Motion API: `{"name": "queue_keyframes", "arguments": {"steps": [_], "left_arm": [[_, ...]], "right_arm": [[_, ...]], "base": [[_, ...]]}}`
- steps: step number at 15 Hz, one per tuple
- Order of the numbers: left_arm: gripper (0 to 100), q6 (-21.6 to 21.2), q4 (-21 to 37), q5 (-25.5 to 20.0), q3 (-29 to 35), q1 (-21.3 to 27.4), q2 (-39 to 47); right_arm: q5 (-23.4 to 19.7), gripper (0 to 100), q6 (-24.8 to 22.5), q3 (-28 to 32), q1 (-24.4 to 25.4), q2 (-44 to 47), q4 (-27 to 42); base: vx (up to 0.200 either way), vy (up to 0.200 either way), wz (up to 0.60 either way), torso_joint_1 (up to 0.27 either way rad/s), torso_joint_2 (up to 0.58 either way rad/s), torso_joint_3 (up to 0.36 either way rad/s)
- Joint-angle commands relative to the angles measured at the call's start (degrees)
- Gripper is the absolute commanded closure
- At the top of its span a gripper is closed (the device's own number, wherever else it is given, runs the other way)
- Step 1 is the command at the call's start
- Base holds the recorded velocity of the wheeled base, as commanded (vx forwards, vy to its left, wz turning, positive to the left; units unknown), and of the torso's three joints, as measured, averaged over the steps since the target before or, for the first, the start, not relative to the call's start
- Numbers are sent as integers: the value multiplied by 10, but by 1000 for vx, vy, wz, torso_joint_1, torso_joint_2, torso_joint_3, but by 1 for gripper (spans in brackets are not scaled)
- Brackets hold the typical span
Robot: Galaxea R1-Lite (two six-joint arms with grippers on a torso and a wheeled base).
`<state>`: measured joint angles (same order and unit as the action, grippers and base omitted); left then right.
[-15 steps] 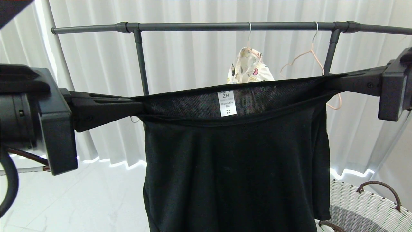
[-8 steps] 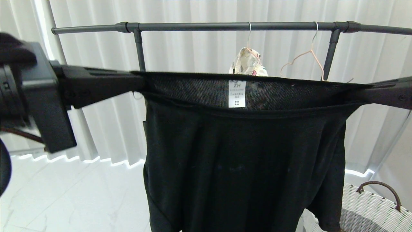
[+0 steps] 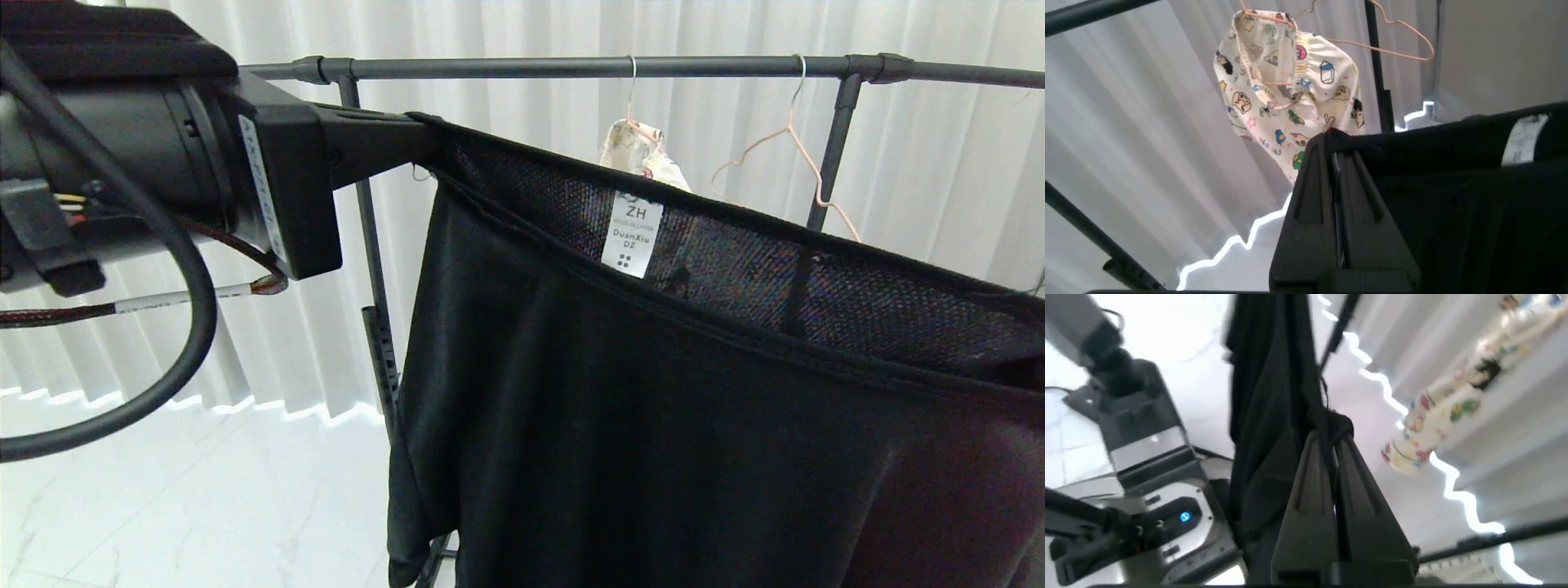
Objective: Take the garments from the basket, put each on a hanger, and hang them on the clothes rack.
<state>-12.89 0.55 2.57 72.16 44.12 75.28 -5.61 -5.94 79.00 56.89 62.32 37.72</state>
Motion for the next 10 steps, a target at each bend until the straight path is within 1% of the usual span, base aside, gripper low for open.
{"name": "queue_keyframes", "arguments": {"steps": [1, 2, 3, 4, 6, 7, 8, 9, 10], "left_arm": [[100, 0, 0, 0, 5, 1, 14], [100, 1, 0, 0, 4, 1, 12], [100, 0, 0, 0, 3, 1, 11], [100, 0, 1, 1, 2, 2, 8], [100, 0, 9, 1, -6, 4, -4], [100, 1, 34, 1, -13, 15, -17], [100, 4, 67, 1, -19, 29, -34], [100, 15, 94, 0, -25, 47, -50], [100, 44, 113, 0, -30, 78, -64]], "right_arm": [[1, 100, 0, 0, 8, 18, -26], [5, 100, 0, 0, 0, 26, -54], [20, 100, 0, 0, -13, 36, -77], [32, 100, 0, 0, -17, 40, -90], [40, 100, 0, 0, -39, 47, -94], [40, 100, 0, 0, -56, 54, -100], [41, 100, 0, 0, -74, 67, -126], [41, 100, 0, 0, -93, 86, -171], [42, 100, -1, 3, -107, 115, -226]], "base": [[0, 0, 0, 0, 0, 0], [0, 0, 0, 0, 0, 0], [0, 0, 0, 0, 0, 0], [0, 0, 0, 0, 0, 0], [0, 0, 0, 0, 0, 0], [0, 0, 0, 0, 0, 0], [0, 0, 0, 0, 0, 0], [0, 0, 0, 0, 0, 0], [0, 0, 0, 0, 0, 0]]}}
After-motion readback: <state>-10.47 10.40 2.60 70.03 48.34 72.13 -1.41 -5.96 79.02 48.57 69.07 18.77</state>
